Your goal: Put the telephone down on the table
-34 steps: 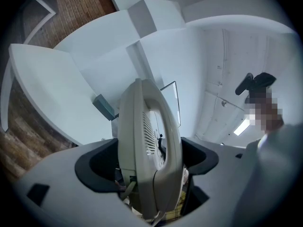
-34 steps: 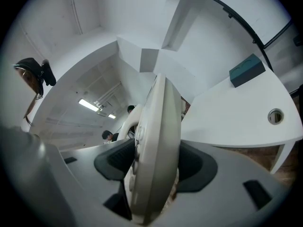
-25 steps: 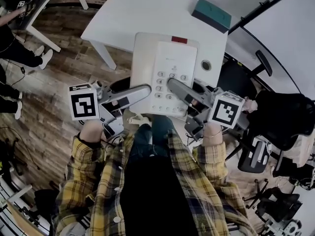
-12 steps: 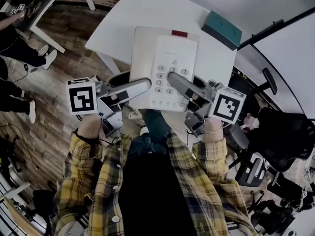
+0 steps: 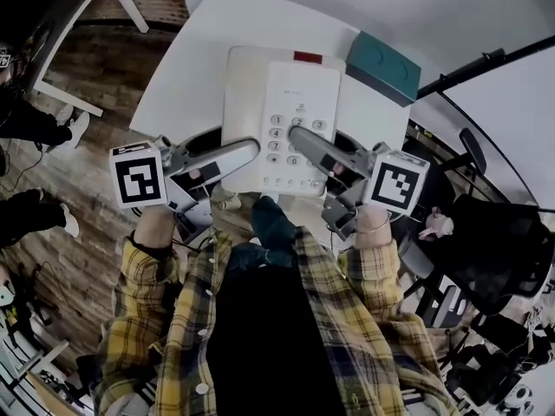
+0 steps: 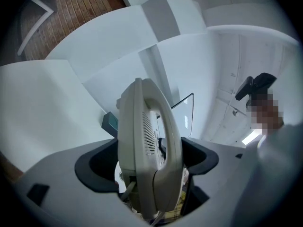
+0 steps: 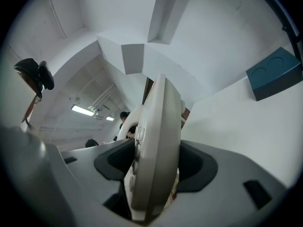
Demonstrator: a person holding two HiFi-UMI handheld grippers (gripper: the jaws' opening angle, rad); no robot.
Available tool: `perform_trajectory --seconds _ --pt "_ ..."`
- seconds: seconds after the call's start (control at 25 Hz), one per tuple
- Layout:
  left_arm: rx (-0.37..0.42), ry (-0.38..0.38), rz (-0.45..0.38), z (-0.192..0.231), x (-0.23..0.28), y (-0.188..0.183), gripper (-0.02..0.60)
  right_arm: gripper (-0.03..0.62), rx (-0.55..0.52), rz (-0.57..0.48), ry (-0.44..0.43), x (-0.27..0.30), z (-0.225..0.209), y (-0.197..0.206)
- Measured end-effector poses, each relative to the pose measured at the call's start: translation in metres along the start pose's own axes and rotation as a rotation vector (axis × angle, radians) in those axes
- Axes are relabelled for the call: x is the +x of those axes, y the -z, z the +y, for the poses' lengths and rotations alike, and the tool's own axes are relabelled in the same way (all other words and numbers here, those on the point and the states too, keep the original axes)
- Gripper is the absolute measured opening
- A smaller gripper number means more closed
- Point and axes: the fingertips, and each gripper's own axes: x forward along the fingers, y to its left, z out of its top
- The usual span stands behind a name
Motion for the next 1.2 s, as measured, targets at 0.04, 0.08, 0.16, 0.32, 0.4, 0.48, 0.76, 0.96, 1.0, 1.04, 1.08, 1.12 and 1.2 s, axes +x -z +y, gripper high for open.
perform_trajectory --seconds 0.04,0.08,0.16,0.32,0.4,0.48,0.76,0.96,1.0,1.04,1.08,1.12,1.2 --pt "-0.001 0.0 0.004 0.0 -0.001 0.0 0.39 0.255 0.005 -0.002 0.0 0.0 0.0 0.001" --pt "0.0 0.0 0.008 0.0 -0.001 0.0 0.39 0.255 0.007 -0.002 0.001 0.001 0.001 0.002" --pt "0.006 0.001 0.011 -0.001 -0.001 0.001 0.39 0.255 -0.008 -0.004 -0.001 0.0 0.002 0.001" --pt "0.018 0.006 0.016 -0.005 -0.001 0.001 0.39 0.255 -0.018 -0.025 -0.002 -0.003 0.005 0.001" --pt "0.026 0.013 0.027 -0.007 -0.002 0.002 0.39 0.255 -0.023 -0.034 0.003 -0.005 0.007 0.002" --pt "0.035 0.022 0.04 -0.009 0.001 0.002 0.39 0.255 -0.026 -0.047 0.011 -0.008 0.007 0.001" --pt "0.0 0.032 0.141 0.013 0.06 -0.033 0.39 0.256 0.046 -0.108 0.061 -0.016 -0.038 -0.047" --pt "-0.013 0.061 0.216 0.023 0.085 -0.046 0.39 0.256 0.066 -0.161 0.107 -0.021 -0.056 -0.066" --pt "-0.014 0.069 0.231 0.025 0.09 -0.049 0.39 0.256 0.071 -0.174 0.118 -0.022 -0.059 -0.069" --pt "-0.015 0.078 0.245 0.026 0.093 -0.051 0.39 0.256 0.074 -0.187 0.129 -0.023 -0.061 -0.072" --pt "-0.016 0.086 0.259 0.027 0.097 -0.053 0.39 0.256 0.078 -0.199 0.139 -0.024 -0.063 -0.074" --pt "-0.016 0.094 0.272 0.028 0.1 -0.056 0.39 0.256 0.082 -0.21 0.148 -0.025 -0.065 -0.077" --pt "-0.019 0.107 0.296 0.034 0.105 -0.061 0.39 0.256 0.09 -0.229 0.166 -0.022 -0.07 -0.081"
